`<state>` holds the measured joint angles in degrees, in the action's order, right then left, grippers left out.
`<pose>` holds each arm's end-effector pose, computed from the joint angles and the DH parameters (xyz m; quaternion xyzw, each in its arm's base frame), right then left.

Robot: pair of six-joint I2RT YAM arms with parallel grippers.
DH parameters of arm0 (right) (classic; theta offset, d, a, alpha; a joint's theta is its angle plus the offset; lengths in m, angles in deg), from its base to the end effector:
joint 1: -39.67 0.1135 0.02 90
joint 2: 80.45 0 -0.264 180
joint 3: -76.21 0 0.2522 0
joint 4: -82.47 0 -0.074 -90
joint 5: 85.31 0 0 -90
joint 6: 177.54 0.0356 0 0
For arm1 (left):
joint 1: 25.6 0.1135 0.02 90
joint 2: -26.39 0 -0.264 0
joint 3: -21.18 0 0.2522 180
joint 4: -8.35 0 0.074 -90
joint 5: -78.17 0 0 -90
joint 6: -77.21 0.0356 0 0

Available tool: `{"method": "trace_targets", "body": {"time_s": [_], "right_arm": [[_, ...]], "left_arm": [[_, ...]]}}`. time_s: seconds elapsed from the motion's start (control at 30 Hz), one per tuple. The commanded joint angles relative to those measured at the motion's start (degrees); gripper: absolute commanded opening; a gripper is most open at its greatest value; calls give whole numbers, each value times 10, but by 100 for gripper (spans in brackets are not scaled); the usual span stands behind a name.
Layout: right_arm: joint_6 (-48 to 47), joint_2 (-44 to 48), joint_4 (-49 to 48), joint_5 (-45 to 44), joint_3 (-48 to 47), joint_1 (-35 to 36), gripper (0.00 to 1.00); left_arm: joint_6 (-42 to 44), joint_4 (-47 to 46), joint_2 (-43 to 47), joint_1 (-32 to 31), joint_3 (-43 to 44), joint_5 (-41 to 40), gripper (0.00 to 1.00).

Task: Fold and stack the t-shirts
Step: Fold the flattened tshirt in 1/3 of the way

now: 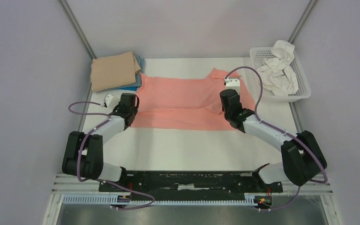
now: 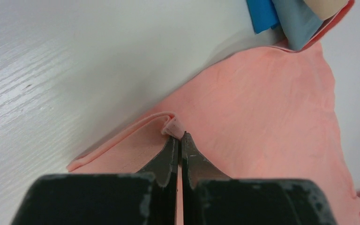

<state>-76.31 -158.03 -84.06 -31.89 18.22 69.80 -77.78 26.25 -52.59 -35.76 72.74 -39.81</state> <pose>0.2587 0.1256 0.2308 0.0105 0.8479 -0.0983 0.5209 0.2663 -0.0308 0.1815 -0.4948 0.7544 -0.0477 0.4287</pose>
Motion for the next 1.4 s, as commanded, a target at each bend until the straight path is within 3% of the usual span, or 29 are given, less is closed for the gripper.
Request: {"method": "trace_targets", "body": {"time_s": [0.0,0.07,0.17,0.2,0.23,0.27,0.3,0.37,0.43,0.6,0.73,0.9,1.17,1.27,1.37], "right_arm": [[-24,-62,-42,57,-48,-19,4],[-27,-109,-38,80,-80,-35,8],[-38,-199,9,103,-170,-56,18],[-42,-228,56,94,-228,-61,35],[-50,-258,90,78,-284,-64,60],[-59,-282,123,47,-323,-64,72],[-61,-293,150,20,-357,-64,77],[-60,-285,173,0,-369,-64,85],[-52,-243,151,18,-311,-64,97],[-2,-110,34,165,-94,-65,98],[23,-79,-101,302,19,-64,98],[21,-159,-131,327,-26,-64,98],[13,-347,-86,314,-275,-61,98],[5,-369,-62,298,-332,-61,98],[6,-344,-46,276,-304,-61,98]], "left_arm": [[20,-15,-54,9,57,3,6],[23,3,-80,15,81,10,14],[28,18,-92,24,104,5,37],[36,26,-88,26,112,6,44],[42,43,-81,27,123,4,51],[48,59,-73,27,131,3,54],[56,69,-61,27,138,6,54],[68,101,-38,27,148,16,73],[86,108,-14,27,143,37,75],[136,67,16,24,107,179,79],[158,50,3,9,91,258,80],[159,46,-11,-1,74,268,82],[166,62,3,-1,66,249,82],[169,63,4,-1,67,241,82],[170,47,-9,-1,76,259,83]]}}
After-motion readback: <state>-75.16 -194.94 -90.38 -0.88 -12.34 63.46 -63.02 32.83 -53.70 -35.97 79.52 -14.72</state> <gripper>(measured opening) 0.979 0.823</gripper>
